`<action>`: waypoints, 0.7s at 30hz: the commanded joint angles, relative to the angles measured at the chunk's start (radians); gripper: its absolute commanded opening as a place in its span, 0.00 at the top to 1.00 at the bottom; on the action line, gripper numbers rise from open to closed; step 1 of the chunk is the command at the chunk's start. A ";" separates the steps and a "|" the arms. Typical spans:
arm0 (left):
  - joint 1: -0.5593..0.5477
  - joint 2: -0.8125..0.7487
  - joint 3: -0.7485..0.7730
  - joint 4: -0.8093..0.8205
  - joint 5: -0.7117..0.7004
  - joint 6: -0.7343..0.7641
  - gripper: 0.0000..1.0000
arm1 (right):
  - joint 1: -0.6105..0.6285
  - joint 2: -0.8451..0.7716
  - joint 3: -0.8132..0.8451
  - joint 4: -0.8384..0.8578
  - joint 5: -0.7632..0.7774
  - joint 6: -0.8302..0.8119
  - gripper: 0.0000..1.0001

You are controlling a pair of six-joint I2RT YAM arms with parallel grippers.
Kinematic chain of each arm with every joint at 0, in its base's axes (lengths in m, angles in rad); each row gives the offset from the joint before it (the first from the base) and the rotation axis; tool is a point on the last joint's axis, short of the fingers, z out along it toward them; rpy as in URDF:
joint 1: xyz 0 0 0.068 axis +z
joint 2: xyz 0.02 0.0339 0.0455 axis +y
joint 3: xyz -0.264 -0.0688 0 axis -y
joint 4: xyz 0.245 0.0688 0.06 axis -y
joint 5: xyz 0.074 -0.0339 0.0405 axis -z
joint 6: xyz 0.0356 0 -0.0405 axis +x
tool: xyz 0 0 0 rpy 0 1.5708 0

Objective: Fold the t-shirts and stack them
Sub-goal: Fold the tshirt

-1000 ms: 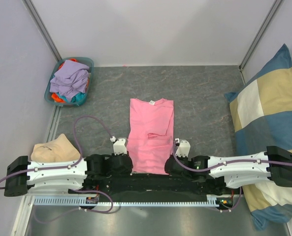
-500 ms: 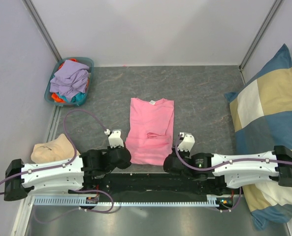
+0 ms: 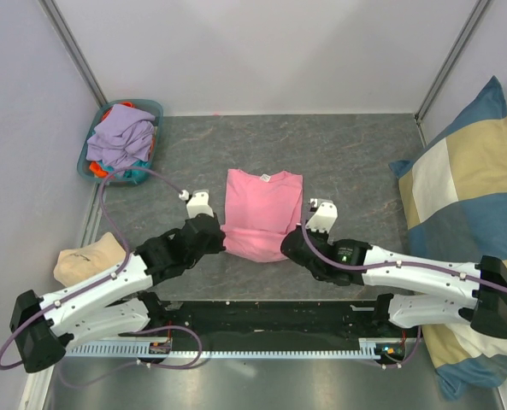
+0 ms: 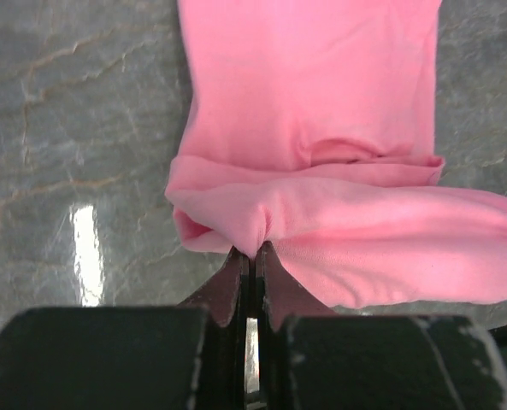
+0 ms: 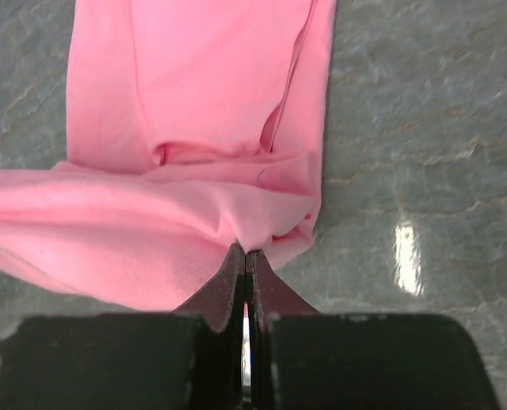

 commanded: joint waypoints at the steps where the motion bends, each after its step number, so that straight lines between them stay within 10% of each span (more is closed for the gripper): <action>1: 0.065 0.072 0.077 0.134 0.051 0.178 0.98 | -0.096 0.017 0.050 0.082 -0.039 -0.155 1.00; 21: 0.286 0.427 0.286 0.407 0.235 0.350 0.98 | -0.519 0.348 0.220 0.415 -0.337 -0.436 1.00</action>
